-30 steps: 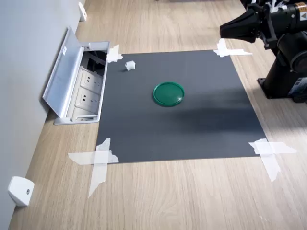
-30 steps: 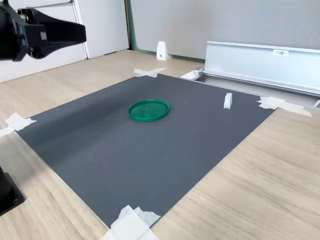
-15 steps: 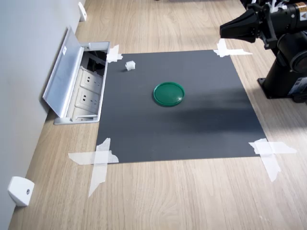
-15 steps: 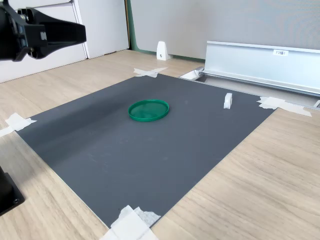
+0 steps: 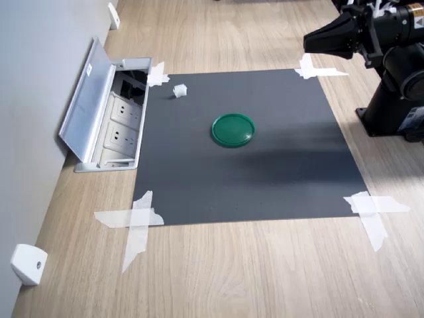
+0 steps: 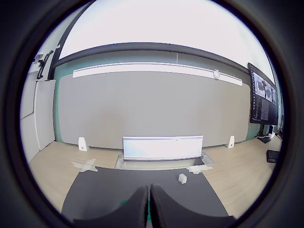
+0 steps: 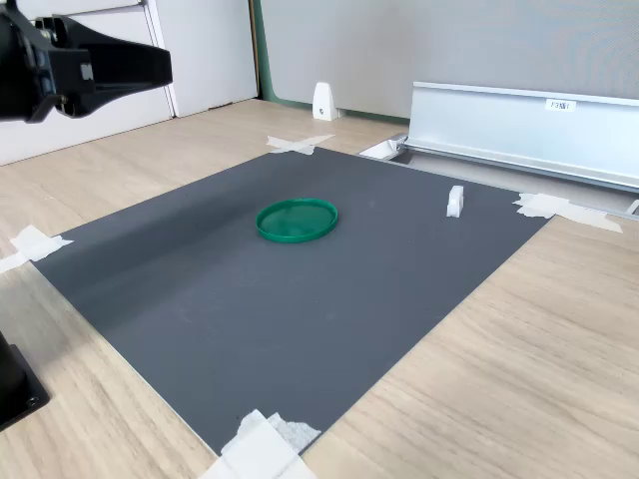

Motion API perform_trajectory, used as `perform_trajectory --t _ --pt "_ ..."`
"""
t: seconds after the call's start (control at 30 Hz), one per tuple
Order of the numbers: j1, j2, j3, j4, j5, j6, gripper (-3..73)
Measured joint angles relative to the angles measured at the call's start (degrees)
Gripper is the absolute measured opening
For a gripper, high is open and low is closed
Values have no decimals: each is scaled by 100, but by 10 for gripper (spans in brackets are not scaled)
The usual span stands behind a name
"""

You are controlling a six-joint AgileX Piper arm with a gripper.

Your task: Grasp a white terminal and put it on the green lid.

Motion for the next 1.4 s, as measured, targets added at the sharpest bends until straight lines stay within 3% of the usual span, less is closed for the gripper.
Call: perform_trajectory --t 0.83,1.03,1.17,1.4 --pt "0 32 -149 103 98 0 -9" --pt "0 1295 -853 69 171 -5 -9" --pt "0 2491 -1490 -132 508 -5 -9" --pt "0 4411 -2592 -865 1867 -5 -9"
